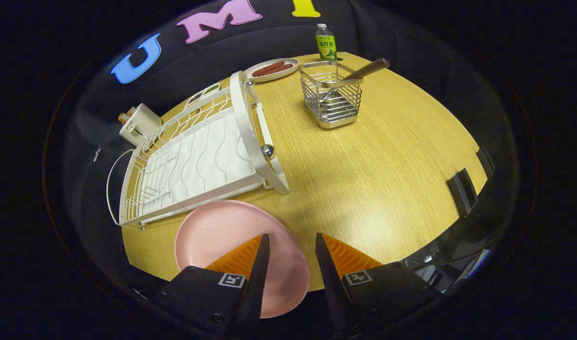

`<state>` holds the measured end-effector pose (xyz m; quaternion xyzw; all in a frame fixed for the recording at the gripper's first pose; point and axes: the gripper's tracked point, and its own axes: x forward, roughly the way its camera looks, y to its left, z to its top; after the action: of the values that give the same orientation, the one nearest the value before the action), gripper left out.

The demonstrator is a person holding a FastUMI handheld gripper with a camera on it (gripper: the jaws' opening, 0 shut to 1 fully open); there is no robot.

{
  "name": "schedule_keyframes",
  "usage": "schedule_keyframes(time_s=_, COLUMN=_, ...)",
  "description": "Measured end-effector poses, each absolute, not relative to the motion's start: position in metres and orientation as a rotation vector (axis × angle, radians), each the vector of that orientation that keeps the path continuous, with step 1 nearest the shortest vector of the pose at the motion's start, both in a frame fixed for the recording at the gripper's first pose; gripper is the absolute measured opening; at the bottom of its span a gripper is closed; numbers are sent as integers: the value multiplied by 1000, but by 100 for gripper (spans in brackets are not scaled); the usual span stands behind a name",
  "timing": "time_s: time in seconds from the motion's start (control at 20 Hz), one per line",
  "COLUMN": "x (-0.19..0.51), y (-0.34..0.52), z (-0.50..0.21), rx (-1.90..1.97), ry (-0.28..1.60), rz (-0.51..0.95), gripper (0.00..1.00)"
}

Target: Take the plate from the dish rack, then take the spoon from the basket and place it into the plate.

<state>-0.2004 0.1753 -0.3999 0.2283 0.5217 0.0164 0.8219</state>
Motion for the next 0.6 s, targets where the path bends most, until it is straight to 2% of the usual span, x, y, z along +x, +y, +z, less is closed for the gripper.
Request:
schedule_keyframes(time_s=0.3, x=-172, y=134, z=-349, rx=393, ry=929, rz=65, gripper=81)
schedule_keyframes(time_s=0.6, x=-98, y=41, z=-279, rx=179, ry=671, rz=82, gripper=81)
